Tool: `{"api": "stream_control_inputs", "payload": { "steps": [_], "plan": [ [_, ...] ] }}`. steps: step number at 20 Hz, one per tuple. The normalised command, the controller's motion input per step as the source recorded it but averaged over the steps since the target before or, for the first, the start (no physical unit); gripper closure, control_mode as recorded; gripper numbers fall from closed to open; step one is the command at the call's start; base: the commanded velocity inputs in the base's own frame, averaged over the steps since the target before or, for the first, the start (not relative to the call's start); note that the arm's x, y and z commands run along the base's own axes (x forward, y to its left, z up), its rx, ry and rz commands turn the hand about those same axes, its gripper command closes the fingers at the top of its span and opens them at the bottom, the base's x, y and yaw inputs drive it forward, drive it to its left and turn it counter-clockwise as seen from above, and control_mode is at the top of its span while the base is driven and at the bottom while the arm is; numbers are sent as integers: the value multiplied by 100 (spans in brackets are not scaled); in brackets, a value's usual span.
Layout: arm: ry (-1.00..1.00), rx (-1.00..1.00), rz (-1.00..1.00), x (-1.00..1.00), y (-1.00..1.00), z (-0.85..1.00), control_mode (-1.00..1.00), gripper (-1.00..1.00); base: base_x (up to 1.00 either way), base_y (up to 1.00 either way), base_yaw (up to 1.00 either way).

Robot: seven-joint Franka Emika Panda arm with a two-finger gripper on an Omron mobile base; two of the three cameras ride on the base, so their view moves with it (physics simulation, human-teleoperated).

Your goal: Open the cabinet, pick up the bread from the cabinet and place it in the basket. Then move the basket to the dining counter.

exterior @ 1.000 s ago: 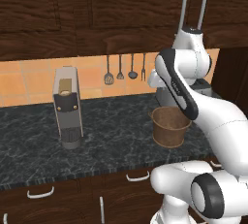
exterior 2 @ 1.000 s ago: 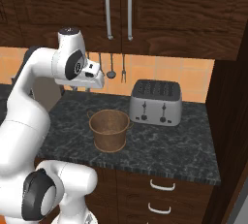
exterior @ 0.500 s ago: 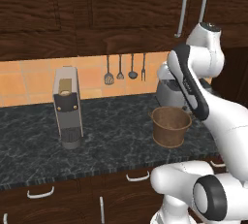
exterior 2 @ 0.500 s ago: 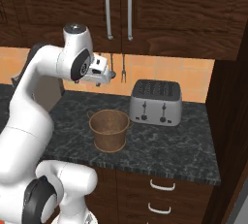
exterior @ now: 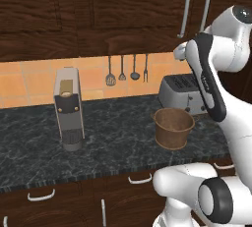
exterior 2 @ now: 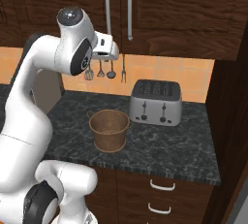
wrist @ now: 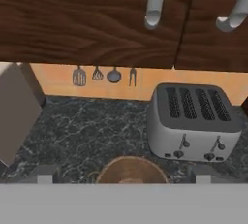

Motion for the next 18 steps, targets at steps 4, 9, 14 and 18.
{"api": "stream_control_inputs", "payload": {
  "steps": [4,9,14,18],
  "plan": [
    [2,-8,-7,19,-2,79,-100,-100,0,0,0],
    [-1,0,-13,15,-16,62,-100,-100,0,0,0],
    [-2,42,-10,29,-59,6,-100,-100,0,0,0],
    [-4,7,0,23,3,9,-100,-100,0,0,0]
  ]
}}
